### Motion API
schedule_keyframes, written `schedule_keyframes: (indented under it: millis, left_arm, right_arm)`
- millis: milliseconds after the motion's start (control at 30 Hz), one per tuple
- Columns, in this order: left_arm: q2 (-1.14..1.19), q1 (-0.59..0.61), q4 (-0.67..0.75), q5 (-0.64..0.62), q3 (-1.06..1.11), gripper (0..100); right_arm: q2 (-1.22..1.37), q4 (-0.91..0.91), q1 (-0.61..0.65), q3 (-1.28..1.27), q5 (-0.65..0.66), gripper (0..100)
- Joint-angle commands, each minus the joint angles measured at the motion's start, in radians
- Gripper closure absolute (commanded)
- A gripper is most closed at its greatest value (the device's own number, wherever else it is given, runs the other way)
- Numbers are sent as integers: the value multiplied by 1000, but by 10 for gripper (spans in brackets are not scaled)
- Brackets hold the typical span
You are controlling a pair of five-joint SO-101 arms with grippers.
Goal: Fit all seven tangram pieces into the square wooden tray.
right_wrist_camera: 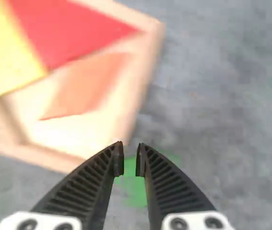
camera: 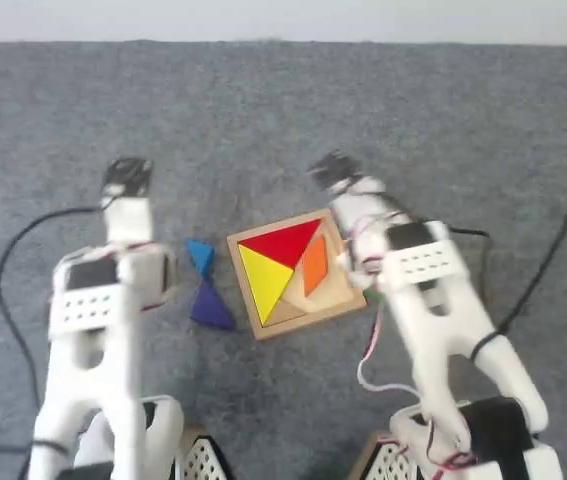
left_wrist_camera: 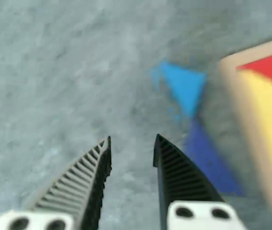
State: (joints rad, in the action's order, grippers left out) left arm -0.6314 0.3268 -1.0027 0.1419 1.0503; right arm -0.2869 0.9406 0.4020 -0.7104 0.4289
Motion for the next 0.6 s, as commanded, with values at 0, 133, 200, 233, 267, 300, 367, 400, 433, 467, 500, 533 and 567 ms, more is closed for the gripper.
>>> schedule_keyframes:
  millis: [0,133,200,233,267,300,367,400,433,467,500,533,567]
  left_arm:
    - [-92,92,133,86,139,859]
    - [-133,133,229,150,231,859]
    - [-132,132,235,153,232,859]
    - [-132,132,235,153,232,859]
    - [-132,132,235,155,232,859]
    - [-132,132,235,155,232,859]
    - [-132,132,235,157,234,859]
    - [-132,132,235,157,234,859]
    - [-132,132,235,157,234,859]
    - [-132,132,235,157,234,859]
    - [-132,132,236,157,234,859]
    - [-132,132,236,157,236,859]
    - [-132,132,236,157,236,859]
  right_arm:
    - [-59,10,108,15,18,938]
    - [-28,10,219,52,17,936]
    - [2,-13,254,68,17,939]
    - [22,-31,263,72,17,939]
    - [45,-48,268,75,17,939]
    - [71,-65,269,81,17,939]
    - [127,-79,269,98,17,939]
    - [153,-81,269,114,17,940]
    - [182,-77,269,130,17,940]
    - [208,-77,268,146,17,940]
    - [231,-81,265,158,17,940]
    - [255,-81,262,172,18,940]
    - [275,-77,251,187,21,940]
